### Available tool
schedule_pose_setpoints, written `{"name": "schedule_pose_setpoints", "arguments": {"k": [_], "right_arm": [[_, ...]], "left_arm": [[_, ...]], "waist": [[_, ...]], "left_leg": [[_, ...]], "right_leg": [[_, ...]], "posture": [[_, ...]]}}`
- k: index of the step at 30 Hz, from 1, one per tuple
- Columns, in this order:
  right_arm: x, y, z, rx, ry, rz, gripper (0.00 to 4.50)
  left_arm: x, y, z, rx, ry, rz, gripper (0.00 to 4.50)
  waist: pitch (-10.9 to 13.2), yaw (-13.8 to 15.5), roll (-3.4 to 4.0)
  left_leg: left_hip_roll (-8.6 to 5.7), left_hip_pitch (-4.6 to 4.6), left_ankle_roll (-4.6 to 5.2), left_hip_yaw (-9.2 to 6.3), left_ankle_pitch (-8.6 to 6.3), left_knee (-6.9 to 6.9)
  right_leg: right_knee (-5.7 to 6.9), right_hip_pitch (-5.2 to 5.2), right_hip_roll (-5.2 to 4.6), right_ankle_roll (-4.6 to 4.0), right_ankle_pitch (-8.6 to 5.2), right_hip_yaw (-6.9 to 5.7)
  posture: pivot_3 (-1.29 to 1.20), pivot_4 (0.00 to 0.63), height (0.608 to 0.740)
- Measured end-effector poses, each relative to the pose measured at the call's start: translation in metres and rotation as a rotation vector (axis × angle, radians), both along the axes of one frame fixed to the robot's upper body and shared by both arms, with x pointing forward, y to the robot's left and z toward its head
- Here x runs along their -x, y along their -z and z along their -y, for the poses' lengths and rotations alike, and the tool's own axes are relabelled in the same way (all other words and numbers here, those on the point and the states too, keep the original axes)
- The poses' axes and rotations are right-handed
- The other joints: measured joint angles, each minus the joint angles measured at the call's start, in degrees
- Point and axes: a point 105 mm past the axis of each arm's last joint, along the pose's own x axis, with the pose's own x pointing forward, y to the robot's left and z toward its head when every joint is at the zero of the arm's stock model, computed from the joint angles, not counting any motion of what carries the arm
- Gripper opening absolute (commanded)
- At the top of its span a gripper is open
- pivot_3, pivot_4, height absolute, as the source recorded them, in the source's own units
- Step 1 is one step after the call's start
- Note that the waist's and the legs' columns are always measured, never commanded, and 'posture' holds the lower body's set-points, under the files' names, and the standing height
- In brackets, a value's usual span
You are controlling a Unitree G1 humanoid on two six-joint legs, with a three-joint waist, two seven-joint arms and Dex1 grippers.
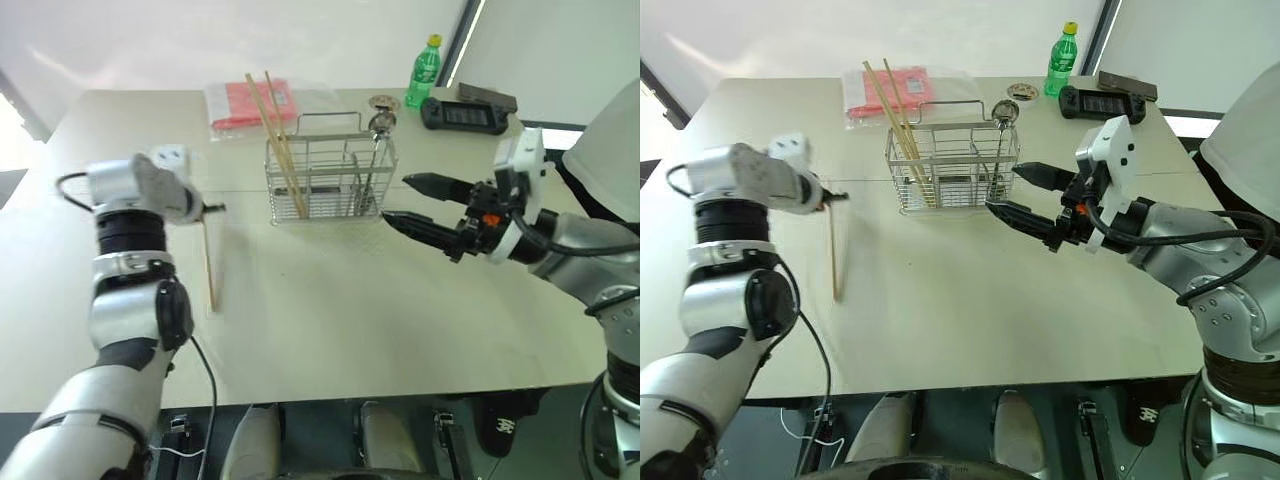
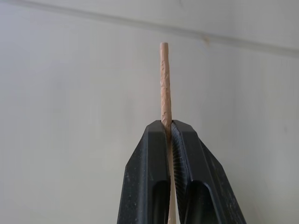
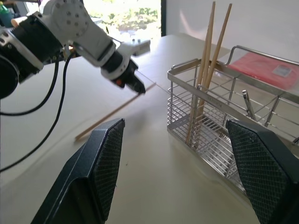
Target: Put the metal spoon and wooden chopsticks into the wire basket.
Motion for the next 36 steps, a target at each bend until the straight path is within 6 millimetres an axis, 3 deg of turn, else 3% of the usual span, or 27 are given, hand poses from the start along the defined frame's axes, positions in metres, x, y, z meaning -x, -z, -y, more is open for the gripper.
{"name": "schedule_pose_setpoints", "arguments": {"k": [2, 4, 7, 10, 11, 13, 18, 21, 25, 33, 36], "right_arm": [[0.001, 0.003, 0.001, 0.003, -0.001, -0.017, 3.59], [0.002, 0.005, 0.004, 0.014, 0.005, -0.031, 3.59], [0.004, 0.008, 0.007, 0.018, 0.016, -0.042, 3.59], [0.006, 0.007, 0.007, 0.017, 0.013, -0.040, 3.59], [0.006, 0.007, 0.007, 0.014, 0.015, -0.038, 3.59], [0.005, 0.006, 0.008, 0.012, 0.023, -0.036, 3.59], [0.006, 0.005, 0.009, 0.013, 0.044, -0.024, 3.59], [0.009, 0.003, 0.008, 0.011, 0.055, -0.010, 3.59], [0.009, 0.001, 0.011, 0.003, 0.081, 0.000, 3.59], [0.009, -0.004, 0.016, -0.013, 0.107, 0.016, 3.59], [0.009, -0.004, 0.016, -0.011, 0.108, 0.016, 3.59]], "left_arm": [[-0.010, -0.027, -0.015, 0.019, -0.009, 0.179, 0.05], [-0.020, -0.067, -0.012, 0.053, 0.036, 0.381, 0.05], [-0.022, -0.151, 0.011, 0.117, 0.171, 0.718, 0.05], [-0.004, -0.239, 0.041, 0.176, 0.316, 1.017, 0.05], [0.002, -0.257, 0.053, 0.192, 0.363, 1.079, 0.05], [0.006, -0.273, 0.074, 0.204, 0.442, 1.138, 0.05], [-0.004, -0.257, 0.120, 0.257, 0.597, 1.085, 0.05], [-0.006, -0.249, 0.138, 0.246, 0.664, 1.071, 0.05], [-0.011, -0.227, 0.150, 0.195, 0.717, 1.041, 0.05], [-0.018, -0.142, 0.163, 0.177, 0.765, 0.872, 0.05], [-0.015, -0.130, 0.164, 0.132, 0.769, 0.862, 0.05]], "waist": [[0.01, 0.34, -0.01], [0.05, 1.17, -0.09], [0.10, 1.70, -0.28], [0.08, 1.33, -0.26], [0.04, 1.27, -0.20], [0.00, 1.20, -0.06], [0.03, 0.77, -0.04], [0.04, 0.42, -0.05], [0.04, -0.14, -0.04], [0.03, -0.08, -0.02], [0.03, -0.01, -0.02]], "left_leg": [[0.00, -0.02, 0.00, 0.00, 0.00, 0.01], [0.00, -0.09, -0.02, 0.00, 0.02, 0.04], [-0.01, -0.36, -0.02, -0.07, 0.02, 0.13], [-0.03, -0.42, 0.03, -0.05, -0.01, 0.14], [-0.03, -0.36, 0.03, -0.05, -0.01, 0.11], [-0.02, -0.16, 0.03, -0.04, -0.01, 0.04], [0.00, -0.05, 0.00, -0.01, 0.02, 0.08], [-0.01, -0.08, 0.02, 0.00, 0.00, 0.07], [0.00, -0.07, 0.03, 0.00, 0.00, 0.00], [0.00, -0.06, 0.04, -0.01, 0.01, 0.07], [0.00, -0.07, 0.04, -0.01, 0.01, 0.07]], "right_leg": [[-0.01, 0.01, 0.00, 0.00, 0.00, -0.01], [-0.06, 0.00, 0.00, -0.01, 0.01, -0.02], [-0.17, -0.09, 0.00, -0.02, 0.02, -0.13], [-0.17, -0.13, -0.04, 0.01, 0.02, -0.11], [-0.14, -0.12, -0.04, 0.02, 0.01, -0.12], [-0.05, -0.02, -0.03, 0.04, 0.00, -0.12], [-0.07, 0.09, -0.02, 0.04, -0.01, -0.07], [-0.07, 0.08, -0.02, 0.04, -0.01, -0.06], [-0.05, 0.03, -0.02, 0.04, 0.00, -0.06], [0.00, 0.06, -0.02, 0.02, 0.01, -0.04], [-0.01, 0.07, -0.02, 0.02, 0.00, -0.04]], "posture": [[0.00, 0.150, 0.721], [0.00, 0.150, 0.721], [0.00, 0.150, 0.721], [0.00, 0.150, 0.721], [0.00, 0.150, 0.721], [0.00, 0.150, 0.721], [0.00, 0.150, 0.721], [0.00, 0.150, 0.721], [0.00, 0.150, 0.721], [0.00, 0.150, 0.721], [0.00, 0.150, 0.721]]}}
